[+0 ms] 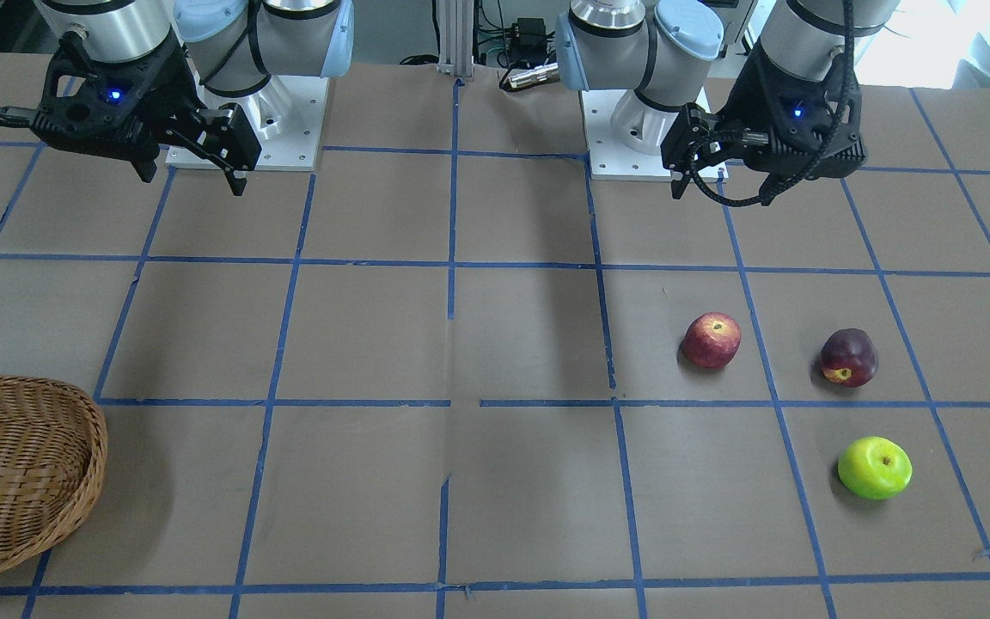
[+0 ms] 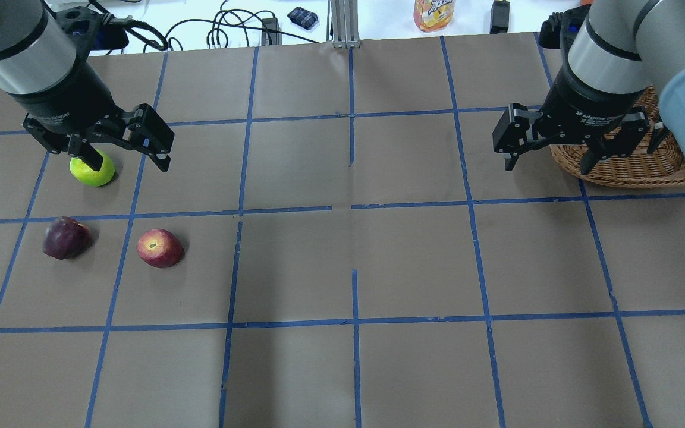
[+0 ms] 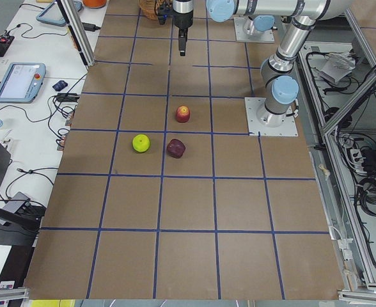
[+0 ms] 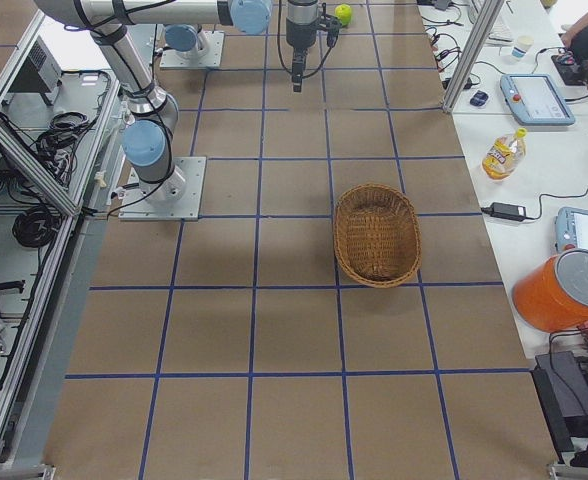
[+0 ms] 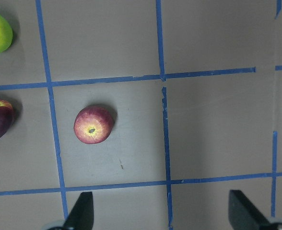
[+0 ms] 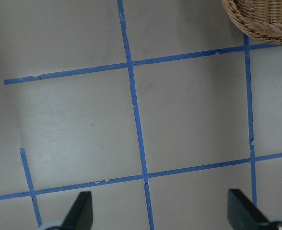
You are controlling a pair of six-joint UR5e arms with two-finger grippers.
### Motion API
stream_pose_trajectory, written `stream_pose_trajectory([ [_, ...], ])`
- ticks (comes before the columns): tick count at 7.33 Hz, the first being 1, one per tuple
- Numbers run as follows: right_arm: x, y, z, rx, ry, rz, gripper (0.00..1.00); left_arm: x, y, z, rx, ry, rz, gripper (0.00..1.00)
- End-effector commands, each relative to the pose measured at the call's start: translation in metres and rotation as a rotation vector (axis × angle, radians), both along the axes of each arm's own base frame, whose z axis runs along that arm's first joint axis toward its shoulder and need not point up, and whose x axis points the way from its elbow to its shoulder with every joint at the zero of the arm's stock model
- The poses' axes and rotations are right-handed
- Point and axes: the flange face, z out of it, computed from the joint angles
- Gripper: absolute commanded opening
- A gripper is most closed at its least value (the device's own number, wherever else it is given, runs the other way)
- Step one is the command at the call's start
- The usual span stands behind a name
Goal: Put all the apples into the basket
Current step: 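Lower the left gripper toward the pinkish-red apple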
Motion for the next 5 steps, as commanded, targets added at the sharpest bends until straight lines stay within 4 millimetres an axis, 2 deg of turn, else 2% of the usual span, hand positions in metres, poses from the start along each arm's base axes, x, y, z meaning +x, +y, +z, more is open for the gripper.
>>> stream_pose_trajectory([
  [1, -0.0002, -0.0001, 0.0000, 0.001, 0.001, 0.000, 1.00, -0.0022, 0.0193, 0.0083, 0.046, -0.012, 0.020, 1.00],
  [2, -0.0001, -0.0001, 0.0000, 0.001, 0.000, -0.001, 1.00, 0.0006, 0.0197, 0.0070, 0.059, -0.046, 0.017, 1.00],
  [4, -0.0001, 0.0001, -0.0007, 0.002, 0.000, 0.000, 1.00, -0.0044, 0.0104, -0.0016, 0.068, 0.009, 0.046, 1.00],
  [5, -0.0001, 0.0001, -0.0007, 0.002, 0.000, 0.000, 1.00, -0.0050, 0.0100, 0.0048, 0.056, 0.015, 0.048, 1.00],
])
